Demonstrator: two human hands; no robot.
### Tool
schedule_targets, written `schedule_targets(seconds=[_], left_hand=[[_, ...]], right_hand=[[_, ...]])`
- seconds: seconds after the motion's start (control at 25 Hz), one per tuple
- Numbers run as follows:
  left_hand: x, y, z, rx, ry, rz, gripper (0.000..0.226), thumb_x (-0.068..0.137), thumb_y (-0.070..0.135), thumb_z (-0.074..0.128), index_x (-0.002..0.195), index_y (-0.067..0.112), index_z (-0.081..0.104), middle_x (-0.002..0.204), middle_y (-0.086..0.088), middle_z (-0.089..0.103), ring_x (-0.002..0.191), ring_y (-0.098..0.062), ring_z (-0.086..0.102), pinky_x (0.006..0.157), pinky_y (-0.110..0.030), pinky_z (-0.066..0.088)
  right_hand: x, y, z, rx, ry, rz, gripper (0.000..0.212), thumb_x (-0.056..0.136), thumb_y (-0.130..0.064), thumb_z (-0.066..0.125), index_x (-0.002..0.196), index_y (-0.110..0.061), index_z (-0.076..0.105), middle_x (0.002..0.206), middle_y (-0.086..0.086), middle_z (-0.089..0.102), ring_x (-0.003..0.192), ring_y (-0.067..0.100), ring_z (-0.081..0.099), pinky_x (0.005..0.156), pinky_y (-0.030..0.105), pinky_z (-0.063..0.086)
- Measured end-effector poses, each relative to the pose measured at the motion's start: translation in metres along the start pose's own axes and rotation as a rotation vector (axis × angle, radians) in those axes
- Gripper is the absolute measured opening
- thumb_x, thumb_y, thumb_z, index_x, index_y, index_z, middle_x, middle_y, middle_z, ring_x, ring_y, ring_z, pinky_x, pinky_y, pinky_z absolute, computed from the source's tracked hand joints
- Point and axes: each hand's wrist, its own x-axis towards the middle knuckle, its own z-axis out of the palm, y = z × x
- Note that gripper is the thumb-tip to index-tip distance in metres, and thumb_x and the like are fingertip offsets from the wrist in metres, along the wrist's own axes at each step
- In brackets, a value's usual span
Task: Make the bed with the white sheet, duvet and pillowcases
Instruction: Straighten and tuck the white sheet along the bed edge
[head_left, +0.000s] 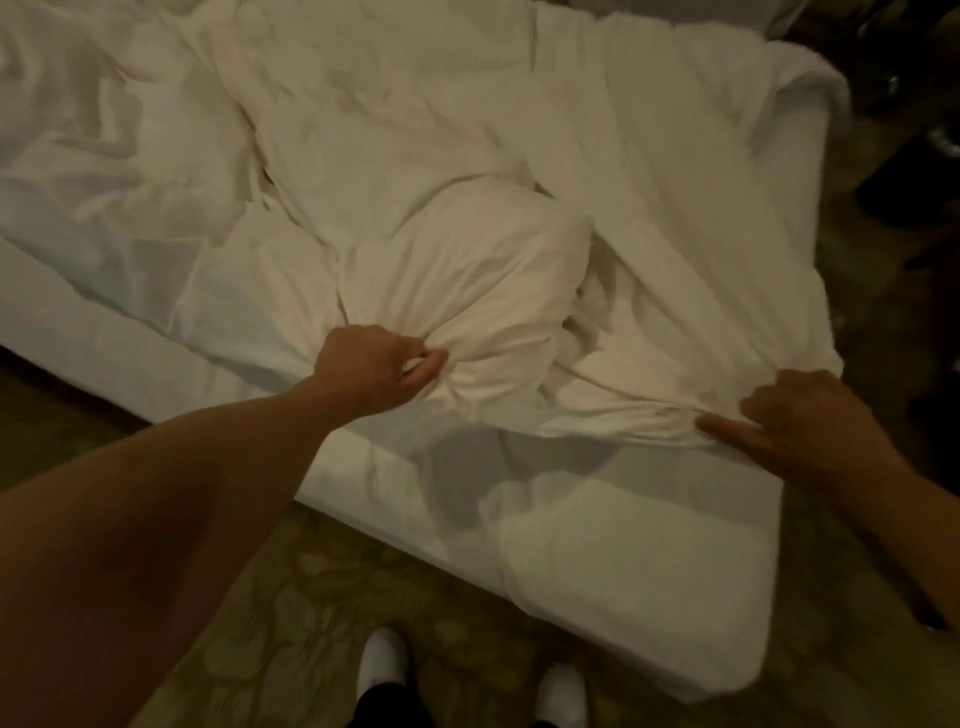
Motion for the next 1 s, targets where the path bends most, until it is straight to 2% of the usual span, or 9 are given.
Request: schedule_targets(seconds=[0.08, 0.16, 0.24, 0.4, 0.52, 0.68, 0.76, 0.88, 1.0], left_hand=[[-0.012, 0.018, 0.014, 0.051, 0.014, 0.000, 0.065, 0.090, 0.071, 0.027, 0.069, 0.025, 0.068, 0.055, 0.000, 0.062, 0.057, -0.026, 0.065, 0.053, -0.025, 0.035], [-0.015, 0.034, 0.030, 0.093, 0.081, -0.006, 0.064, 0.090, 0.067, 0.032, 0.067, 0.022, 0.071, 0.053, -0.003, 0.062, 0.053, -0.028, 0.065, 0.052, -0.024, 0.034], [-0.015, 0.043, 0.040, 0.120, 0.164, -0.015, 0.060, 0.091, 0.060, 0.038, 0.064, 0.019, 0.073, 0.050, -0.008, 0.062, 0.049, -0.032, 0.064, 0.052, -0.025, 0.033], [-0.019, 0.057, 0.041, 0.119, 0.157, -0.036, 0.060, 0.094, 0.053, 0.041, 0.058, 0.014, 0.069, 0.051, -0.015, 0.061, 0.049, -0.036, 0.062, 0.054, -0.030, 0.035], [-0.014, 0.072, 0.023, 0.039, 0.177, -0.019, 0.054, 0.096, 0.046, 0.040, 0.059, 0.014, 0.063, 0.059, -0.011, 0.063, 0.057, -0.035, 0.061, 0.059, -0.036, 0.042], [0.020, 0.125, 0.007, 0.005, 0.338, 0.101, 0.036, 0.094, 0.046, 0.049, 0.087, 0.014, 0.063, 0.088, -0.008, 0.062, 0.086, -0.032, 0.056, 0.074, -0.041, 0.041], [0.041, 0.142, 0.012, 0.033, 0.344, 0.128, 0.043, 0.091, 0.054, 0.052, 0.111, 0.017, 0.065, 0.109, -0.007, 0.061, 0.105, -0.033, 0.052, 0.088, -0.047, 0.042], [0.049, 0.134, 0.040, 0.073, 0.238, 0.041, 0.059, 0.092, 0.066, 0.045, 0.138, 0.029, 0.055, 0.138, -0.008, 0.053, 0.128, -0.036, 0.043, 0.102, -0.054, 0.037], [0.038, 0.119, 0.072, 0.105, 0.172, 0.008, 0.058, 0.095, 0.067, 0.040, 0.135, 0.028, 0.057, 0.131, -0.007, 0.057, 0.117, -0.035, 0.052, 0.095, -0.051, 0.043]], right_hand=[[-0.014, 0.016, 0.008, -0.008, -0.132, 0.064, 0.079, 0.086, -0.085, -0.004, 0.054, -0.030, 0.043, 0.054, -0.008, 0.043, 0.063, 0.025, 0.051, 0.070, 0.040, 0.046], [-0.014, 0.013, 0.032, -0.147, -0.147, -0.037, 0.105, 0.076, -0.081, -0.026, 0.087, -0.032, 0.067, 0.080, -0.002, 0.063, 0.089, 0.025, 0.057, 0.086, 0.039, 0.039], [-0.014, 0.016, 0.047, -0.195, -0.163, -0.052, 0.110, 0.074, -0.079, -0.024, 0.110, -0.033, 0.068, 0.097, -0.003, 0.066, 0.103, 0.022, 0.052, 0.095, 0.038, 0.033], [-0.013, 0.023, 0.062, -0.155, -0.167, -0.035, 0.093, 0.083, -0.078, -0.009, 0.115, -0.034, 0.067, 0.105, -0.002, 0.067, 0.108, 0.023, 0.050, 0.098, 0.038, 0.030], [-0.009, 0.012, 0.058, -0.160, -0.176, -0.034, 0.109, 0.076, -0.079, -0.025, 0.122, -0.033, 0.062, 0.112, 0.000, 0.065, 0.110, 0.025, 0.050, 0.097, 0.039, 0.030], [0.011, -0.046, 0.059, 0.053, 0.163, 0.016, 0.072, 0.092, -0.072, 0.025, 0.090, -0.010, 0.063, 0.092, 0.013, 0.061, 0.091, 0.035, 0.056, 0.082, 0.046, 0.043], [0.025, -0.090, 0.064, 0.140, 0.249, 0.018, 0.063, 0.095, -0.064, 0.034, 0.095, -0.008, 0.063, 0.093, 0.014, 0.059, 0.088, 0.035, 0.056, 0.076, 0.045, 0.044], [0.043, -0.144, 0.089, 0.171, 0.133, 0.049, 0.073, 0.096, -0.064, 0.027, 0.117, -0.003, 0.060, 0.110, 0.017, 0.060, 0.099, 0.035, 0.056, 0.087, 0.044, 0.044], [0.041, -0.168, 0.128, 0.143, -0.018, 0.137, 0.093, 0.093, -0.074, 0.016, 0.140, 0.000, 0.046, 0.129, 0.020, 0.054, 0.117, 0.035, 0.050, 0.106, 0.046, 0.038]])
